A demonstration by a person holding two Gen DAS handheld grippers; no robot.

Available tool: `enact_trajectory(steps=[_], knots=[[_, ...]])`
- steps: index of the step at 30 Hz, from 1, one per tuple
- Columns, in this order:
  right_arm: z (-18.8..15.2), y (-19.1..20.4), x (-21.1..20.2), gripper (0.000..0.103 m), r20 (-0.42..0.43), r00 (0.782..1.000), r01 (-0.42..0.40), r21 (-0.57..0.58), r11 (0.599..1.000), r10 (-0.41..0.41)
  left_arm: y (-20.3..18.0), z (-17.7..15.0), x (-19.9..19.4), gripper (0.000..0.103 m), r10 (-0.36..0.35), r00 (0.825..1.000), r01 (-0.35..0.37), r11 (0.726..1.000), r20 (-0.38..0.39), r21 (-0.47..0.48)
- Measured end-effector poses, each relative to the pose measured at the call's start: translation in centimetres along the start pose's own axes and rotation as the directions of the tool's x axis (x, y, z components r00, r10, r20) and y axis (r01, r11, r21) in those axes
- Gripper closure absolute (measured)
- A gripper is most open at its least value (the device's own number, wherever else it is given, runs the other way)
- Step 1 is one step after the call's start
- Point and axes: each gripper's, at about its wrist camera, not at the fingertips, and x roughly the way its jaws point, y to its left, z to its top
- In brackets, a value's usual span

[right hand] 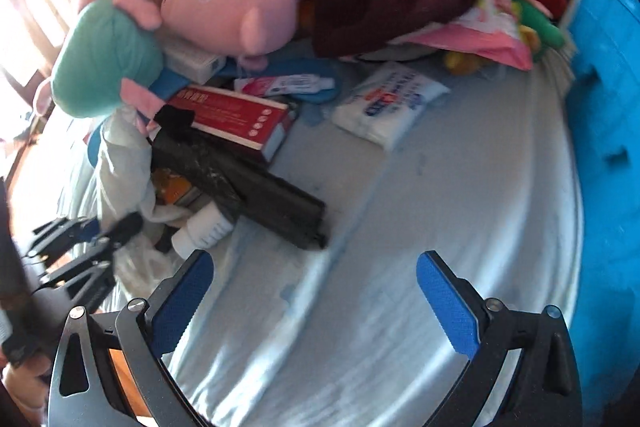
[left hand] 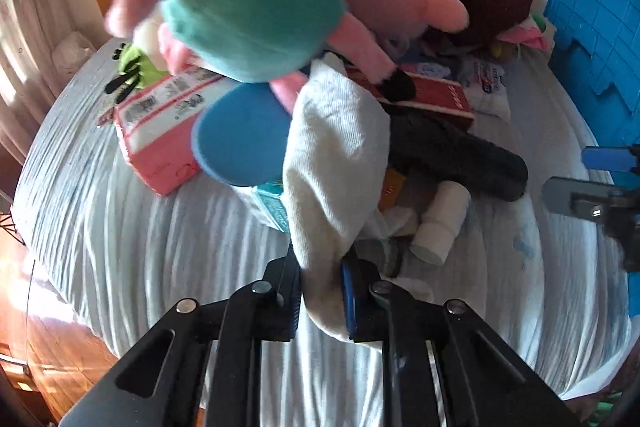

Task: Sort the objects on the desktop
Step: 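Grasp the white cloth with left tool while right tool grasps the black wrapped roll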

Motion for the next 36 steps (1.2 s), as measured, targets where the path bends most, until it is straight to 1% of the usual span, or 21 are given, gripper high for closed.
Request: enact_trajectory(steps=[4, 7, 8, 10, 11, 13, 14, 15, 16, 18, 19, 21, 23, 25, 27, 29, 31, 32, 33, 34, 36], knots=[[1.4, 2.3, 1.7, 0.000, 0.018, 1.000, -0.007, -0.070, 0.998, 0.008, 1.5, 0.6, -0.1, 0.087, -0.002, 1.000, 0.002, 0.999, 0.002, -0.039], [2.3, 3.8, 2.6, 0.002, 0.029, 1.000, 0.004, -0.125, 0.992, 0.000, 1.5, 1.1, 0.0, 0.087, -0.007, 1.000, 0.007, 0.999, 0.009, -0.031], [2.6, 4.3, 3.0, 0.006, 0.029, 1.000, 0.008, -0.143, 0.990, -0.004, 1.3, 1.1, 0.0, 0.087, -0.006, 1.000, 0.006, 1.000, 0.010, -0.028], [3.1, 5.2, 3.7, 0.027, 0.025, 1.000, 0.017, -0.173, 0.985, -0.013, 1.1, 1.2, -0.2, 0.087, -0.001, 1.000, 0.001, 1.000, 0.020, -0.017], [3.3, 5.5, 4.2, 0.028, 0.020, 1.000, 0.024, -0.183, 0.983, -0.021, 1.0, 1.2, -0.3, 0.087, -0.007, 1.000, 0.008, 1.000, 0.021, -0.013], [3.5, 5.8, 5.0, 0.029, 0.004, 1.000, 0.004, -0.193, 0.981, -0.003, 0.9, 1.1, -0.6, 0.087, -0.024, 0.999, 0.024, 1.000, 0.023, -0.007], [3.5, 6.1, 5.4, 0.029, 0.002, 1.000, 0.023, -0.211, 0.977, -0.023, 0.9, 1.0, -0.7, 0.090, -0.033, 0.999, 0.033, 0.999, 0.023, -0.003], [3.3, 6.5, 5.4, 0.032, 0.009, 0.999, 0.049, -0.239, 0.970, -0.048, 0.8, 0.9, -1.0, 0.092, -0.039, 0.999, 0.039, 0.999, 0.024, 0.004], [3.0, 6.7, 5.3, 0.038, 0.016, 0.998, 0.066, -0.253, 0.965, -0.064, 0.6, 0.8, -1.2, 0.093, -0.051, 0.998, 0.051, 0.999, 0.026, 0.009], [2.5, 6.6, 4.8, 0.046, 0.018, 0.997, 0.072, -0.258, 0.963, -0.070, 0.3, 0.7, -1.7, 0.093, -0.069, 0.997, 0.068, 0.997, 0.036, 0.019], [2.1, 6.2, 4.5, 0.049, 0.009, 0.998, 0.062, -0.248, 0.967, -0.061, 0.1, 0.7, -1.9, 0.093, -0.075, 0.996, 0.074, 0.997, 0.041, 0.026], [1.6, 5.5, 4.2, 0.050, -0.002, 0.998, 0.055, -0.236, 0.970, -0.057, -0.3, 0.7, -2.1, 0.093, -0.081, 0.995, 0.079, 0.996, 0.049, 0.038], [1.4, 5.1, 4.2, 0.049, -0.002, 0.999, 0.051, -0.237, 0.970, -0.053, -0.5, 0.8, -2.0, 0.093, -0.086, 0.995, 0.084, 0.996, 0.045, 0.040], [1.5, 5.1, 4.4, 0.043, 0.005, 0.999, 0.046, -0.242, 0.969, -0.046, -0.6, 0.8, -1.8, 0.093, -0.091, 0.995, 0.090, 0.995, 0.035, 0.033], [1.6, 5.2, 4.9, 0.041, 0.010, 0.999, 0.033, -0.255, 0.966, -0.032, -0.3, 0.8, -1.9, 0.093, -0.090, 0.995, 0.088, 0.996, 0.032, 0.034], [1.6, 5.4, 5.6, 0.042, 0.004, 0.999, 0.040, -0.266, 0.963, -0.041, -0.2, 0.8, -2.2, 0.094, -0.085, 0.996, 0.084, 0.996, 0.035, 0.039], [1.4, 5.5, 5.3, 0.049, 0.008, 0.999, 0.046, -0.273, 0.961, -0.046, -0.1, 0.9, -2.5, 0.096, -0.083, 0.996, 0.081, 0.996, 0.035, 0.044], [1.1, 5.4, 4.8, 0.052, 0.010, 0.999, 0.032, -0.263, 0.964, -0.031, -0.1, 0.9, -2.9, 0.096, -0.086, 0.996, 0.084, 0.995, 0.040, 0.044], [0.7, 5.1, 3.9, 0.060, 0.020, 1.000, 0.008, -0.248, 0.969, -0.004, 0.0, 0.9, -3.3, 0.096, -0.088, 0.995, 0.085, 0.995, 0.050, 0.044], [0.3, 4.9, 3.2, 0.065, 0.031, 0.999, -0.003, -0.238, 0.971, 0.010, -0.1, 1.0, -3.7, 0.096, -0.089, 0.994, 0.086, 0.995, 0.058, 0.048], [-0.2, 4.2, 1.8, 0.067, 0.051, 0.998, -0.018, -0.213, 0.977, 0.029, -0.2, 1.3, -4.7, 0.097, -0.093, 0.992, 0.088, 0.995, 0.081, 0.054]])
